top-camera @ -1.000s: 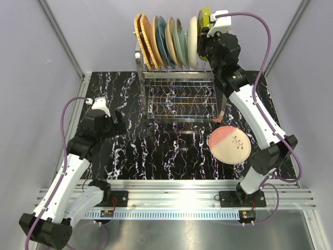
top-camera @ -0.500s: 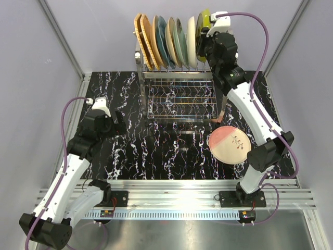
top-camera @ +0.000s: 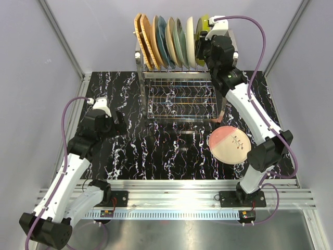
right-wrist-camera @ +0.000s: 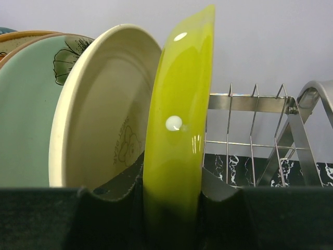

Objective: Load the plates into the dish rack
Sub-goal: Insert the plate into the dish rack

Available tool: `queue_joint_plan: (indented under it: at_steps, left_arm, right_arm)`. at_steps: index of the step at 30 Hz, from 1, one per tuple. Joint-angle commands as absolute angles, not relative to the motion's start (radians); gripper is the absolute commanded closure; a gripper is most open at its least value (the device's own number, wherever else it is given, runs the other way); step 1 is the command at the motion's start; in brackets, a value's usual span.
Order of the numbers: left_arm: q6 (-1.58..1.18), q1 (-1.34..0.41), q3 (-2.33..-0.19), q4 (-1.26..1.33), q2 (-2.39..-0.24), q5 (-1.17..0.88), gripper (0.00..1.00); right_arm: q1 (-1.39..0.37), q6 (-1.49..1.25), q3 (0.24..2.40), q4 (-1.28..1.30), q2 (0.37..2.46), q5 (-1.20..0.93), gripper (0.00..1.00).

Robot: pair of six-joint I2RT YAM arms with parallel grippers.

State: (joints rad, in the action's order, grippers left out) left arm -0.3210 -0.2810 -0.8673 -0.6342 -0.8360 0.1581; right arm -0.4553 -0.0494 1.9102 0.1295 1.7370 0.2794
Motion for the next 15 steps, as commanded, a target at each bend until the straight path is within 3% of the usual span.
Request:
queue_joint_plan:
  at_steps: [1,2,6,12,14,15]
  left_arm:
    - [-0.307,-0.276,-0.868,-0.592,-0.844,0.141,0.01]
    - [-0.307,-0.276,-0.867,-0.592,-0.844,0.143,0.01]
    - [-0.307,-0.276,-0.865,-0.591,-0.844,0.143,0.01]
    - [-0.307,-0.276,-0.867,-0.594,-0.848,0.143,0.01]
    - [-0.307,-0.276,-0.867,-0.595,-0.850,0.143,0.01]
    - [-0.307,-0.276,-0.867,-0.594,-0.848,0.143,0.01]
  right_arm:
    - [-0.448,-0.040,1.910,-0.031,1.715,0.298,0.92]
    - [-0.449,-0.040,1.907,-0.032,1.713,0.295,0.86]
    - [-0.448,-0.044,1.902,-0.031,1.721,0.288,0.83]
    - [-0.448,-0.041,1.905,-0.018,1.726,0.284,0.68]
    - [-0.446,-0.040,1.907,-0.015,1.723,0.279,0.55]
    - [-0.449,-0.038,1.907,-0.014,1.724,0.281,0.54]
